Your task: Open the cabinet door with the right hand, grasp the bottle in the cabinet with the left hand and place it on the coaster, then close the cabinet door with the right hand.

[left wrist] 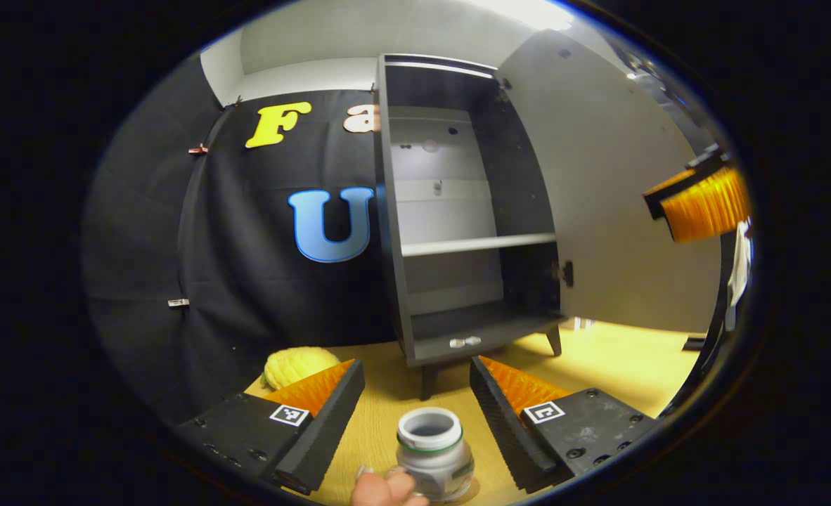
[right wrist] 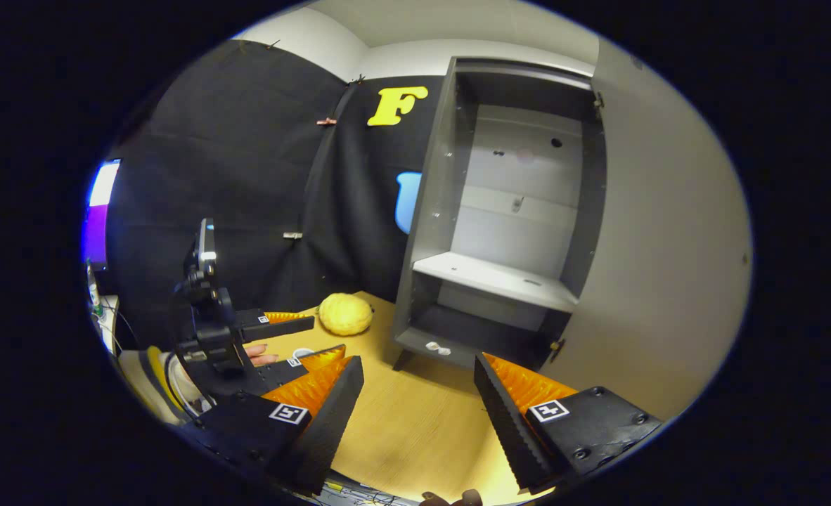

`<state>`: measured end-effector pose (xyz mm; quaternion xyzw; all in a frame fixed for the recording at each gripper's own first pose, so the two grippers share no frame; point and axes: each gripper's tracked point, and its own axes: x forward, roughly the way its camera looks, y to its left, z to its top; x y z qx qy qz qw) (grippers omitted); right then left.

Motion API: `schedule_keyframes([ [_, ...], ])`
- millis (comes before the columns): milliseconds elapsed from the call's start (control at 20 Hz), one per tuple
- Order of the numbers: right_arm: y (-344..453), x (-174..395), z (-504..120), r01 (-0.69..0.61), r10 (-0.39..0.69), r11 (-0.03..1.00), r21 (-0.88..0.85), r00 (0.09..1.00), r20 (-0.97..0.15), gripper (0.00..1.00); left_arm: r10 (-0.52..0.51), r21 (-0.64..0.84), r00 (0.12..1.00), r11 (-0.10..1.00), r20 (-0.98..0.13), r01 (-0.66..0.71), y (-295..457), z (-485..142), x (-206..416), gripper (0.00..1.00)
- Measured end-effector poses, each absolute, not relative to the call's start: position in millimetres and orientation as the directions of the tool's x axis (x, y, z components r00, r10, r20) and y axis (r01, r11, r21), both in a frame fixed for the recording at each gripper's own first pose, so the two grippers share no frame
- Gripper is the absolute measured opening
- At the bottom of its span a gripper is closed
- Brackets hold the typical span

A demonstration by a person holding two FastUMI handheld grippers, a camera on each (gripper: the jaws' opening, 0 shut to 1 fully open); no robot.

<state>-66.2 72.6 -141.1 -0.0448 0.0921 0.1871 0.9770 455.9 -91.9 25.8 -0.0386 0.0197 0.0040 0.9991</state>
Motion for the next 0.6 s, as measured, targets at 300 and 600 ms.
schedule_keyframes([
  [300,23.4,-107.8,-9.0,-0.263,0.263,0.965,0.007,0.964,-0.035,0.94,-0.155,-0.099,0.988,0.983,0.018,0.156,-125.2,159.0,435.4,0.95],
  [600,-60.5,-170.6,18.1,-0.017,0.017,1.0,-0.017,1.0,-0.005,0.94,-0.302,0.052,0.953,0.952,0.029,0.3,-158.0,214.0,433.0,0.95],
])
